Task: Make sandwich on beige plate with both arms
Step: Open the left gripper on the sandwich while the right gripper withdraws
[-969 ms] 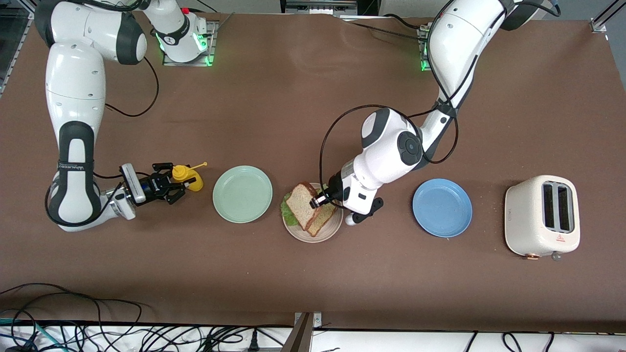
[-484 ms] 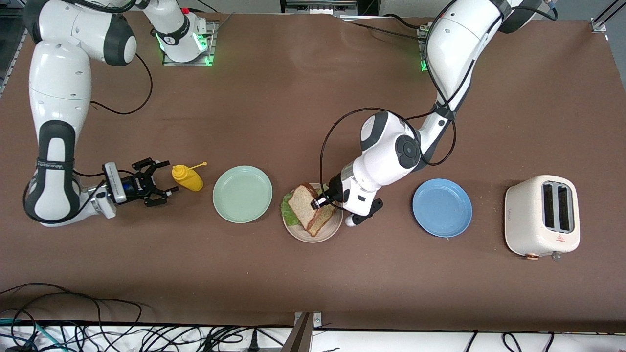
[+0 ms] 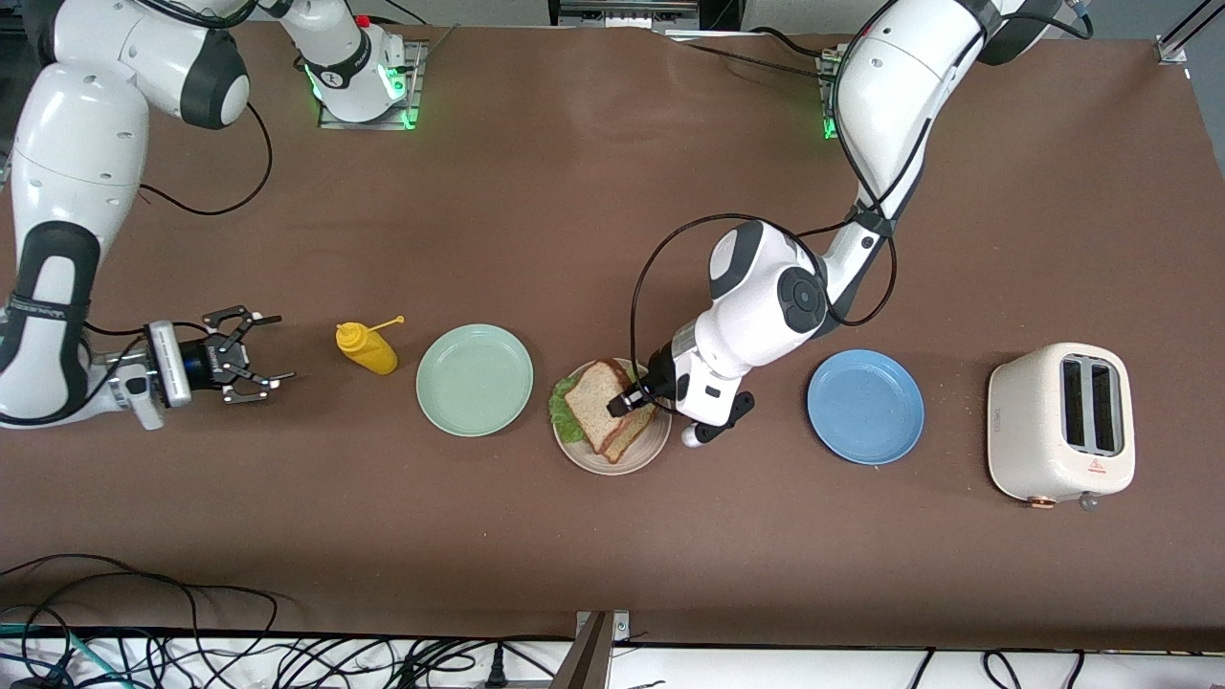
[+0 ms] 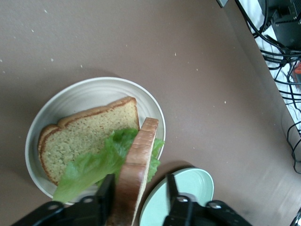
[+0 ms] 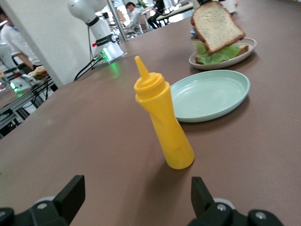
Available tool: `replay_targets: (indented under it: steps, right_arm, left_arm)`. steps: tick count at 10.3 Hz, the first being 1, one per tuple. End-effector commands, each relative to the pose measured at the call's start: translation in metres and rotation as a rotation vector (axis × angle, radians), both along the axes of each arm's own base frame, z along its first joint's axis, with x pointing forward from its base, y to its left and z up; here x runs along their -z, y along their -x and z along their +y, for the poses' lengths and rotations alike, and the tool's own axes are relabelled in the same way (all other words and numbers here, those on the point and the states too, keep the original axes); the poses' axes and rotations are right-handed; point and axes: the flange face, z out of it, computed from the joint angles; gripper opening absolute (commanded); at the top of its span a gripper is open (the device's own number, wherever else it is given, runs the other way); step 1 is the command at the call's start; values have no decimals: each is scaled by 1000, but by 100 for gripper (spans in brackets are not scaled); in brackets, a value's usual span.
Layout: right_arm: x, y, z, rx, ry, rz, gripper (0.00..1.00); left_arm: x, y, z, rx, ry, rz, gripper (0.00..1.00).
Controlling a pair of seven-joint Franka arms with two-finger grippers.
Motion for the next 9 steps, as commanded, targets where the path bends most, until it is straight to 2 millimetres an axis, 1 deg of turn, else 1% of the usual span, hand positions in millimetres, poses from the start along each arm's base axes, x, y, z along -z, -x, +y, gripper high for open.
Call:
replay_targets:
  steps: [1, 2, 3, 4, 5, 6, 7, 9]
  right_arm:
    - [-49, -9, -10, 124, 56, 97, 100]
    - [-75, -15, -7, 169, 90, 143, 100]
    - [-93, -21, -3, 202, 123, 192, 100]
    - [-119, -28, 13, 235, 167, 253, 100]
    - [-141, -31, 26, 283, 242, 318, 100]
    - [-162, -34, 34, 329, 319, 354, 100]
    - [-182, -31, 43, 373, 389, 403, 100]
    - [-224, -22, 52, 486, 572, 455, 100]
  left_arm:
    - [9, 0, 5, -14, -9, 18, 97]
    - [14, 0, 8, -14, -18, 25, 98]
    - [19, 3, 7, -10, -25, 33, 98]
    - [21, 6, 3, -3, -26, 36, 98]
    - [34, 10, -2, 7, -39, 48, 100]
    - [49, 15, -5, 29, -76, 49, 100]
    - [55, 16, -5, 44, -93, 53, 100]
    - [57, 16, -5, 46, -95, 53, 100]
